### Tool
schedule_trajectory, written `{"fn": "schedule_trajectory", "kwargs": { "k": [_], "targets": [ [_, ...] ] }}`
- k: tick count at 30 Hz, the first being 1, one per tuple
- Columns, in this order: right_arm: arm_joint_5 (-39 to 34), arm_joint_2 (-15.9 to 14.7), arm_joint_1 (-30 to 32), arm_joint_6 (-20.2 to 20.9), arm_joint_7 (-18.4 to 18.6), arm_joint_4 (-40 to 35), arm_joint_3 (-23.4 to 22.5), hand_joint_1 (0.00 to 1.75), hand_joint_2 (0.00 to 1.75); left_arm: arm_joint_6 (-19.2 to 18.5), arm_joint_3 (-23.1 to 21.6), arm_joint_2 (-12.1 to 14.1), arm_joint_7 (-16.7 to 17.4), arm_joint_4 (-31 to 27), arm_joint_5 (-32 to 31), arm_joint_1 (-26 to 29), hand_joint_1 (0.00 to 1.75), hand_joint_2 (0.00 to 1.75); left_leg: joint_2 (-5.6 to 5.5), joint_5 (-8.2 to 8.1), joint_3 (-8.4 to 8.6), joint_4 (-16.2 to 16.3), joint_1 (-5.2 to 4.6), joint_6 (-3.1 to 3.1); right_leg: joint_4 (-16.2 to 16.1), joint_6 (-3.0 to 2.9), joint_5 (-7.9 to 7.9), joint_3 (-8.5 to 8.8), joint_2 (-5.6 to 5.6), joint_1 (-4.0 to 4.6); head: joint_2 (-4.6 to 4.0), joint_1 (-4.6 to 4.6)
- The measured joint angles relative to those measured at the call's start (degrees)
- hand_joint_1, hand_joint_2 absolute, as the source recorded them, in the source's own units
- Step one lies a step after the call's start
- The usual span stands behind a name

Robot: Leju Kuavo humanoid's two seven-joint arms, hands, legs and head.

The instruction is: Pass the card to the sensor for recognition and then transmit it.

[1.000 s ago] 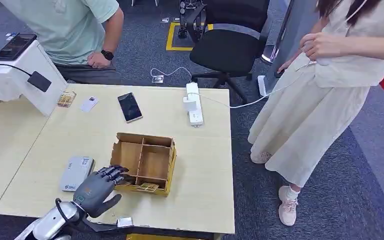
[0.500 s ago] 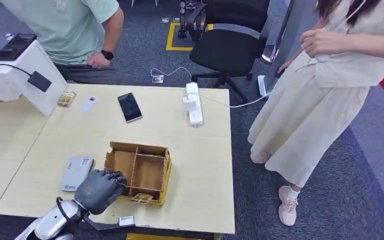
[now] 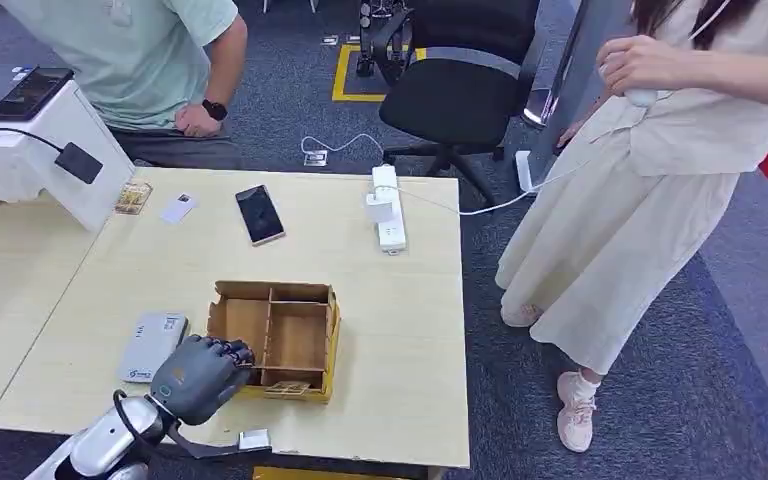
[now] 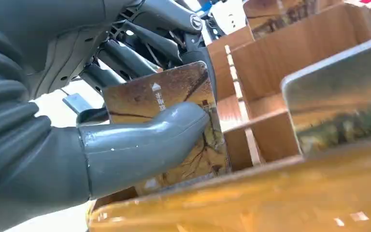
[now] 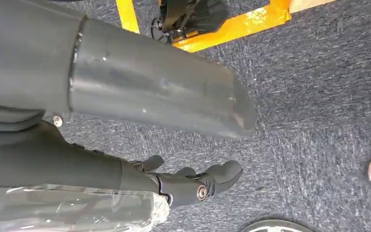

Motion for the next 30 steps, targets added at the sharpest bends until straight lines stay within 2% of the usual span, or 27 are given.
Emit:
{"fn": "schedule_trajectory", "kwargs": {
  "k": [17,30],
  "targets": [
    [1.05,0.0,0.2,-0.5,1.16,0.09,0.04,0.0,0.0,0.09,0.0,0.37,-1.09,-0.46,-0.35,-4.36,1.75,1.75,0.0,0.0,0.01,0.01,0.0,0.0,0.0,0.0,0.0,0.0,0.0,0.0,0.0,0.02],
    [1.01,0.0,0.25,-0.57,1.34,0.28,0.04,0.0,0.0,0.02,2.14,3.91,-0.92,-2.38,3.08,-10.13,1.75,1.75,0.01,0.02,0.0,0.0,0.01,0.0,0.02,-0.01,0.01,0.01,0.01,0.01,0.0,0.0]
  ]
}}
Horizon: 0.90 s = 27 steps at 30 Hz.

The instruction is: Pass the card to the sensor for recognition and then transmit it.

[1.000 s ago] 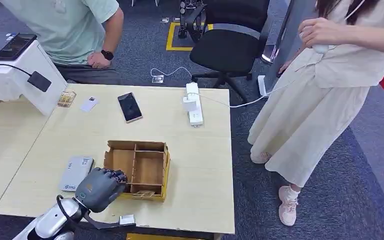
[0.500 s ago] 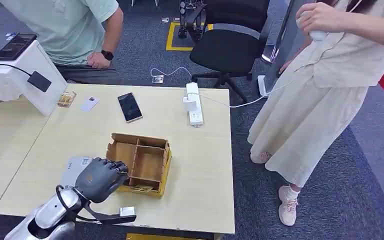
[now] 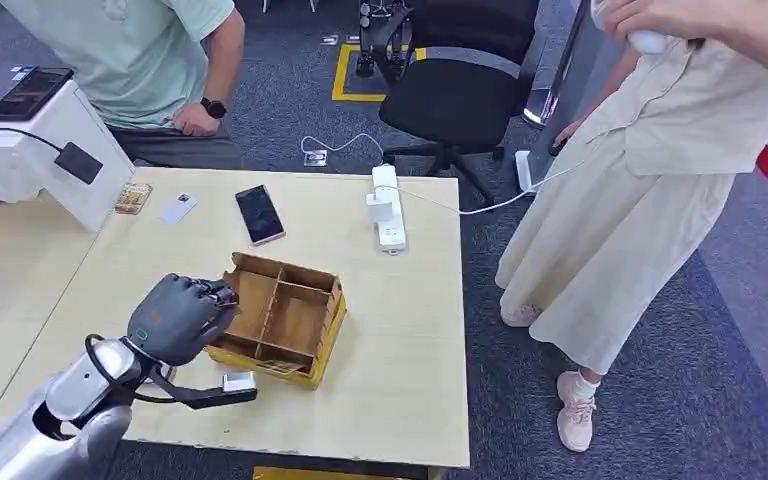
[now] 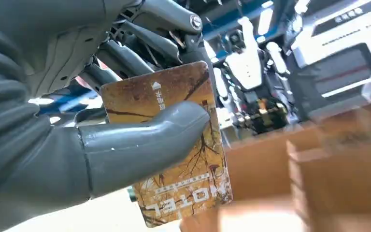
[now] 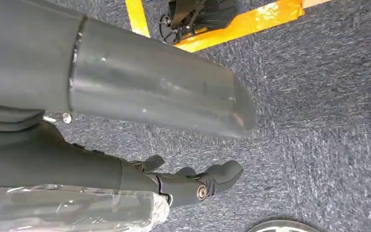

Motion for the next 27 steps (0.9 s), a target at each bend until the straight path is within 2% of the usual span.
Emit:
{"fn": "schedule_trajectory", "kwargs": {
  "k": [9,13,18,27],
  "targets": [
    [-0.92,0.0,-0.01,0.07,-1.03,0.02,0.0,0.0,0.0,-0.35,5.16,3.23,-0.04,-1.4,3.63,-1.64,1.75,1.75,0.0,0.0,0.0,0.0,0.0,0.0,0.0,0.0,0.0,-0.01,0.0,0.0,0.0,0.02],
    [-0.85,0.02,-0.03,0.61,-1.49,0.02,0.0,0.0,0.0,-0.42,6.56,3.63,-0.09,-1.42,4.62,-2.39,1.75,1.75,0.0,0.0,0.0,0.0,0.0,0.0,0.0,0.0,0.0,-0.01,0.0,0.0,0.0,0.0],
    [-0.44,0.24,-0.36,0.85,-2.05,0.13,0.0,0.0,0.0,-0.42,8.2,3.28,-0.02,-0.7,4.77,-6.33,1.75,1.75,-0.01,0.01,0.01,0.01,-0.01,0.01,0.0,0.0,0.02,0.0,-0.02,-0.01,0.0,0.02],
    [-0.42,0.7,-1.17,1.18,-2.82,0.57,0.26,0.0,0.0,1.71,8.31,0.57,1.29,5.66,2.47,-14.3,1.75,1.75,-0.01,0.04,0.01,0.03,-0.01,0.03,0.0,0.02,0.07,-0.01,0.0,-0.01,0.0,0.02]
  ]
}}
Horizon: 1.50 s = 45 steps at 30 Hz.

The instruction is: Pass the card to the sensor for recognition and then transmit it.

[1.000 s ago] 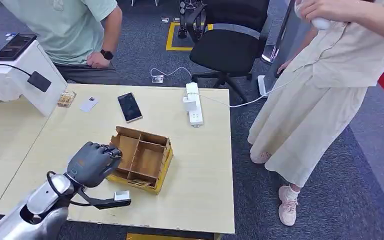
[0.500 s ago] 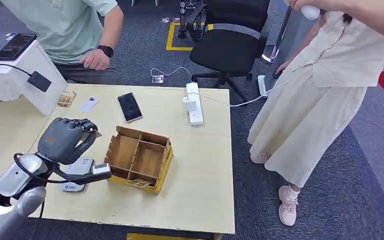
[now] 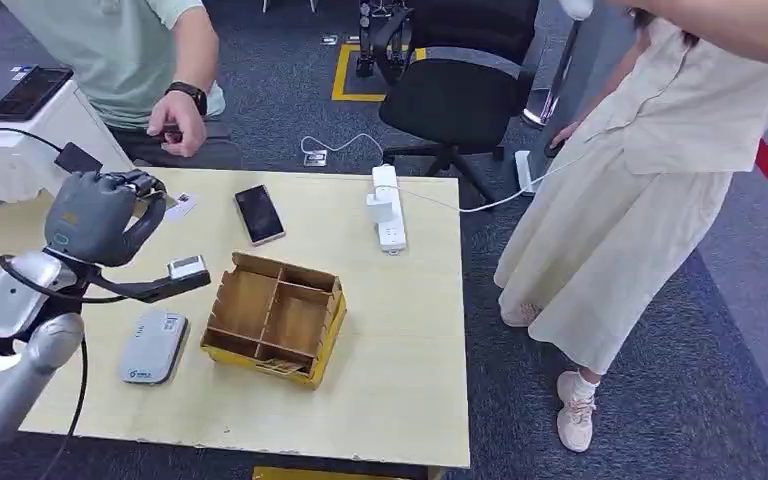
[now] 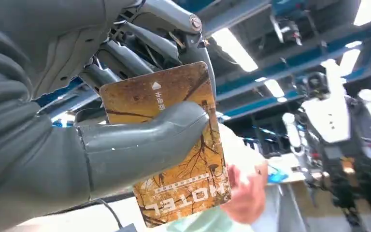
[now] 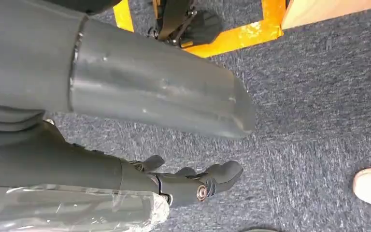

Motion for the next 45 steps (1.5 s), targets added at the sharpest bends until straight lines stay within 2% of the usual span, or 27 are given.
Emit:
{"fn": "schedule_trajectory", "kwargs": {
  "k": [6,17,27,35,39,41,45],
  "targets": [
    [0.0,0.02,-0.16,-0.15,0.18,0.28,0.52,0.0,0.0,1.88,-0.02,-2.43,1.25,3.65,-0.52,-3.78,1.75,1.75,0.01,0.0,0.0,0.0,-0.01,0.0,-0.01,0.0,0.0,0.0,0.01,-0.01,0.0,0.0],
    [-0.42,0.13,-0.1,-0.35,0.02,0.87,0.74,0.0,0.0,8.06,-0.02,-7.17,2.64,8.45,-1.83,-4.4,1.75,1.75,0.03,0.0,0.0,0.01,-0.01,0.0,-0.01,0.01,0.0,-0.01,0.04,-0.01,0.0,0.0],
    [-0.17,0.13,-0.02,-0.55,0.0,1.09,0.9,0.0,0.0,9.42,-0.04,-10.16,2.82,10.36,-2.36,-4.58,1.75,1.75,0.03,0.0,0.0,0.02,-0.01,0.0,-0.01,0.01,0.01,-0.01,0.04,-0.01,0.0,0.0],
    [-1.14,0.33,-0.03,-0.61,-0.26,1.22,0.94,0.0,0.0,13.11,-0.02,-12.87,3.21,12.39,-4.39,-5.75,1.75,1.75,0.02,0.0,0.0,0.03,-0.01,0.0,-0.01,0.01,0.01,-0.01,0.04,-0.01,0.02,-0.02],
    [-1.31,0.42,-0.01,-0.68,-0.26,1.31,1.09,0.0,0.0,13.48,-0.04,-14.07,3.69,13.09,-4.5,-6.3,1.73,1.75,0.03,0.0,0.0,0.03,-0.01,0.0,-0.01,0.01,0.01,-0.01,0.04,-0.01,0.0,0.0],
    [-1.33,0.42,0.01,-0.68,-0.26,1.33,1.18,0.0,0.0,13.53,-0.04,-14.45,3.69,13.4,-4.48,-6.54,0.0,1.75,0.03,0.0,0.0,0.03,-0.01,0.0,-0.01,0.01,0.01,-0.01,0.04,-0.01,0.0,0.0],
    [-1.46,0.42,0.15,-0.92,-0.24,1.36,1.25,0.0,0.0,14.27,-0.02,-14.97,3.69,13.51,-4.28,-6.59,0.0,1.75,0.03,0.0,-0.01,0.03,-0.01,0.0,-0.01,0.01,0.01,-0.01,0.04,-0.01,0.0,-0.02]
  ]
}}
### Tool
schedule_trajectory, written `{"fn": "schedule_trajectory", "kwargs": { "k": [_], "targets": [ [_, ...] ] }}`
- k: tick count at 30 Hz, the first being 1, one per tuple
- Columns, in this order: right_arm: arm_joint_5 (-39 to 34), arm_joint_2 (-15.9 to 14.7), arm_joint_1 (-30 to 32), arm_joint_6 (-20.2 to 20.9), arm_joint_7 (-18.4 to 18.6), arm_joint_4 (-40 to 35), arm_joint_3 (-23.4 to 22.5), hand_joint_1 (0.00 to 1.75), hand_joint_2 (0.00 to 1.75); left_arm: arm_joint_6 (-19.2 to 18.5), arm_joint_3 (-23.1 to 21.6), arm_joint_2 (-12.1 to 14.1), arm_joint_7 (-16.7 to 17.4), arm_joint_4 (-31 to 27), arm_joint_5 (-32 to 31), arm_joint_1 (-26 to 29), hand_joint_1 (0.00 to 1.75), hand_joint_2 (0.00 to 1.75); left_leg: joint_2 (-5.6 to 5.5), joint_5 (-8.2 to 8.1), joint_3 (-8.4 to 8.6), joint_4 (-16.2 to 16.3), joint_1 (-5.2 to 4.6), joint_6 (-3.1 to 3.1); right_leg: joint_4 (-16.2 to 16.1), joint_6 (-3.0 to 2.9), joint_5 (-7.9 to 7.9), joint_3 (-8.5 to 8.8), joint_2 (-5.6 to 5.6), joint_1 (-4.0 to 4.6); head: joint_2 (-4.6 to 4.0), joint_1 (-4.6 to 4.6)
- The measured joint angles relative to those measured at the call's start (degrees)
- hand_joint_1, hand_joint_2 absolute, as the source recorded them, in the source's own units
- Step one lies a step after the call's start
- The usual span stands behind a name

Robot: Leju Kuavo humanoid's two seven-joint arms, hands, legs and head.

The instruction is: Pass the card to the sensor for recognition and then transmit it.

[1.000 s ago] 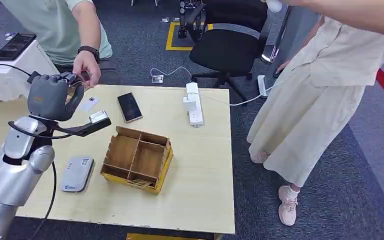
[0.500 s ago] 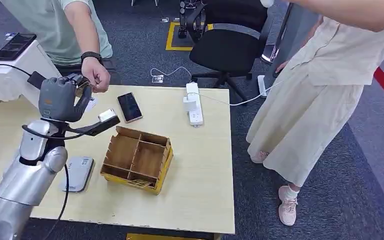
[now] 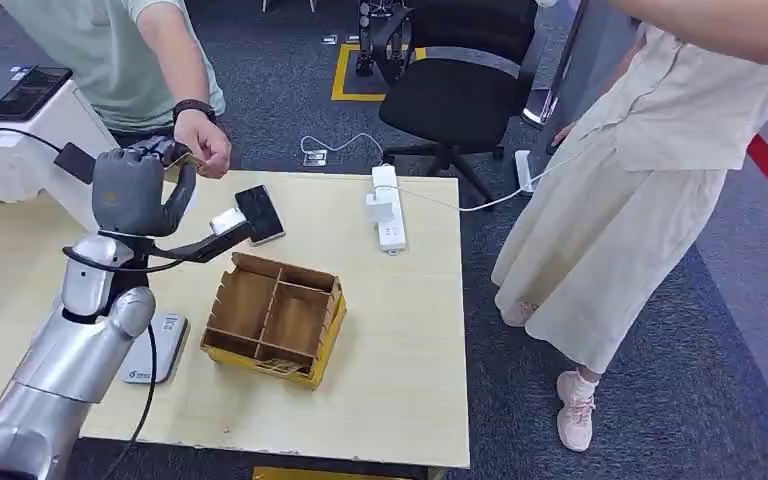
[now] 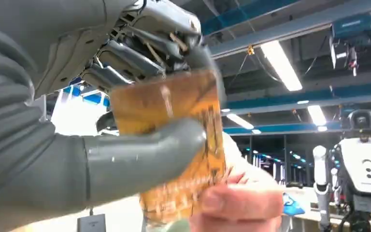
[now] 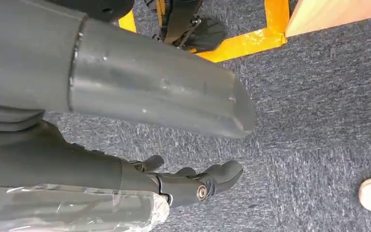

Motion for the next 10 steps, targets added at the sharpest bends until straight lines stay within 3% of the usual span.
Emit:
{"fn": "schedule_trajectory", "kwargs": {
  "k": [10],
  "targets": [
    [-0.18,0.0,0.34,-0.63,0.0,0.0,0.22,0.0,0.0,2.12,0.04,0.74,-0.83,-0.02,-1.92,0.0,0.0,1.75,0.0,0.0,0.0,-0.01,0.0,0.0,0.01,0.0,0.0,0.01,0.0,0.0,0.0,0.0]
  ]
}}
